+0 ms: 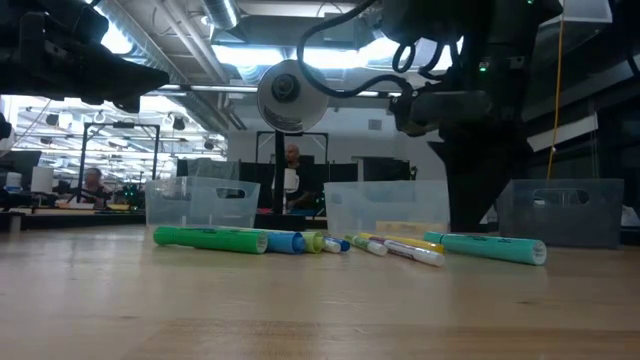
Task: Pick & Place Markers
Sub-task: Put the right yellow pen in the gray bin
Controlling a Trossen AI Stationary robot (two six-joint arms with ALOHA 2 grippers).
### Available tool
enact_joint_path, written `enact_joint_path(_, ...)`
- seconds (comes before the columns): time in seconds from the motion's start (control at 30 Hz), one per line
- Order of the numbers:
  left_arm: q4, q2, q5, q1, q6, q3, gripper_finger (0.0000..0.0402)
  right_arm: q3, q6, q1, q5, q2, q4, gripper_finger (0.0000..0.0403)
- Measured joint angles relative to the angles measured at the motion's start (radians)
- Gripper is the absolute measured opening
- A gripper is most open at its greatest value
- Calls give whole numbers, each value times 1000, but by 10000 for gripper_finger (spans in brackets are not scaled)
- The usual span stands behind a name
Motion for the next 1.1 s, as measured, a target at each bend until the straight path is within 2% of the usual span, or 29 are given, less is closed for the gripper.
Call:
enact_joint_path(0.2,0,0,0,0,0,0,8,4,-4,0,0,0,0,188)
enact_joint_path(0.37,0,0,0,0,0,0,10,44,-13,-1,13,0,11,208)
enact_joint_path(0.5,0,0,0,0,0,0,13,66,-26,-14,50,0,20,204)
enact_joint_path(0.8,0,0,0,0,0,0,9,66,-44,-80,52,59,101,172)
enact_joint_path(1.1,0,0,0,0,0,0,9,66,-3,-105,49,66,64,140)
